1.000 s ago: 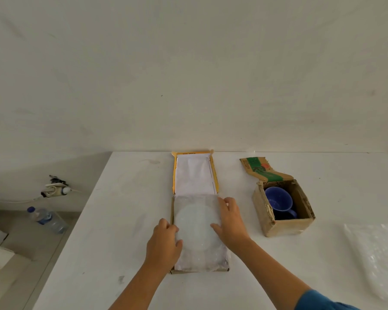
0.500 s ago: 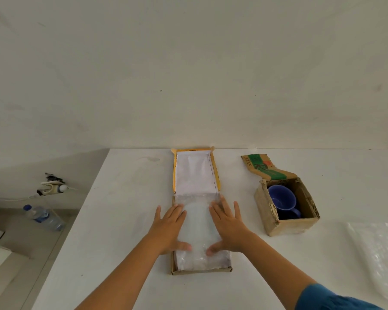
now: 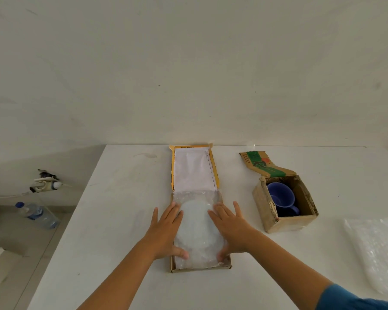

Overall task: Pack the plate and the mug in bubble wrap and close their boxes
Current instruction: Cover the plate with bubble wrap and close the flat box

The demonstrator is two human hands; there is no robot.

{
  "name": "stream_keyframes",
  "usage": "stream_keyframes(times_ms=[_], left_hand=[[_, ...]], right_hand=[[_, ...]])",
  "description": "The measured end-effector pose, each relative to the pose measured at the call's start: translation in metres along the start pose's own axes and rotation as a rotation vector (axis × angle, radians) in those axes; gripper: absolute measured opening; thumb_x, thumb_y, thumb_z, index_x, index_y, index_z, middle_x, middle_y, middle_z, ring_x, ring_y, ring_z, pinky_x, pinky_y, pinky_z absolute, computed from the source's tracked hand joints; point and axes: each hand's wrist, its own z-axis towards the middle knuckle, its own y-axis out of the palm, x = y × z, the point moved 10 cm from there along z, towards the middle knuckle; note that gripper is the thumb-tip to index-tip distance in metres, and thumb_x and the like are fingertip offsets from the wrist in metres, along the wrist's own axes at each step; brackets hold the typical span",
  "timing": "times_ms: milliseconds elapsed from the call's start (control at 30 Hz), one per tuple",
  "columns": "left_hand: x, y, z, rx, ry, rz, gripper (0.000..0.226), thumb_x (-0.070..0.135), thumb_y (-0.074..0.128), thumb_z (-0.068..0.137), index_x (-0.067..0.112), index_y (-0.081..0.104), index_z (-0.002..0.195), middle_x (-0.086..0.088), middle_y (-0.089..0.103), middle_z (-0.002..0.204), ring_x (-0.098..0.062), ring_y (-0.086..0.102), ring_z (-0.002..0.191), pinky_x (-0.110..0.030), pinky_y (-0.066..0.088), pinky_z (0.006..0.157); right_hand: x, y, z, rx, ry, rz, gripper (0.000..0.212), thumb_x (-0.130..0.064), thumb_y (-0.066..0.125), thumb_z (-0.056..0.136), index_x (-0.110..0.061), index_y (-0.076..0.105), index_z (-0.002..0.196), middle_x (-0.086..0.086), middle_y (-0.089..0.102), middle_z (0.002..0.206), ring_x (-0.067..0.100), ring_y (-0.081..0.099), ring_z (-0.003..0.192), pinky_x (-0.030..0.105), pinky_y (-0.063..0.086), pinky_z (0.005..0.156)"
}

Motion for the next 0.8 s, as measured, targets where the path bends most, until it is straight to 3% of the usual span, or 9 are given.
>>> stream_keyframes(times_ms=[133,267,433,533,633,800], left_hand=[[0.0,0.004,-0.01,0.008,-0.005,-0.112,0.134,0.089,0.026,0.041,0.013,-0.008,0.147,0.001,-0.025,0.154,-0.017,-0.029,0.14,-0.049,-0.015,0.114],[-0.003,0.012,-0.016,0.017,-0.016,-0.108,0.123,0.079,0.047,0.058,0.015,-0.008,0.147,0.006,-0.03,0.15,-0.018,-0.027,0.141,-0.05,-0.009,0.117],[-0.003,0.01,-0.019,0.088,-0.034,-0.152,0.115,0.072,0.047,0.063,0.016,-0.009,0.147,0.004,-0.028,0.151,-0.016,-0.024,0.142,-0.045,-0.003,0.12],[-0.002,0.004,-0.026,0.186,-0.03,-0.231,0.113,0.067,0.058,0.068,0.015,-0.004,0.147,0.008,-0.024,0.151,-0.012,-0.014,0.143,-0.034,0.002,0.12],[-0.001,0.001,-0.031,0.238,-0.033,-0.292,0.111,0.062,0.064,0.069,0.016,0.0,0.148,0.009,-0.015,0.156,-0.01,-0.001,0.145,-0.025,0.009,0.115],[-0.002,0.002,-0.032,0.236,-0.044,-0.302,0.108,0.063,0.063,0.069,0.019,0.004,0.148,0.011,-0.011,0.157,-0.009,0.006,0.144,-0.026,0.02,0.116]], right_hand=[[0.012,-0.025,0.011,0.044,0.089,0.298,0.104,-0.07,0.056,0.073,-0.015,0.009,0.148,0.01,0.006,0.158,0.029,0.008,0.145,0.052,0.003,0.118],[0.015,-0.028,0.033,0.134,0.163,0.204,0.089,-0.071,0.046,0.077,-0.012,0.025,0.14,0.009,0.027,0.146,0.027,0.031,0.133,0.047,0.021,0.111],[0.015,-0.024,0.048,0.099,0.197,0.087,0.087,-0.069,0.041,0.081,-0.01,0.023,0.142,0.011,0.03,0.146,0.03,0.03,0.133,0.05,0.022,0.11],[0.005,-0.046,0.055,0.115,0.185,0.01,0.07,-0.058,0.046,0.086,-0.008,0.037,0.134,0.013,0.042,0.134,0.031,0.041,0.123,0.047,0.029,0.106],[-0.022,-0.065,0.066,0.193,0.055,0.081,0.049,-0.032,0.046,0.091,-0.015,0.035,0.136,0.011,0.043,0.13,0.03,0.045,0.116,0.046,0.035,0.101],[-0.033,-0.057,0.08,0.151,0.037,0.025,0.048,-0.017,0.043,0.089,-0.021,0.033,0.135,0.01,0.038,0.13,0.029,0.039,0.115,0.045,0.037,0.096]])
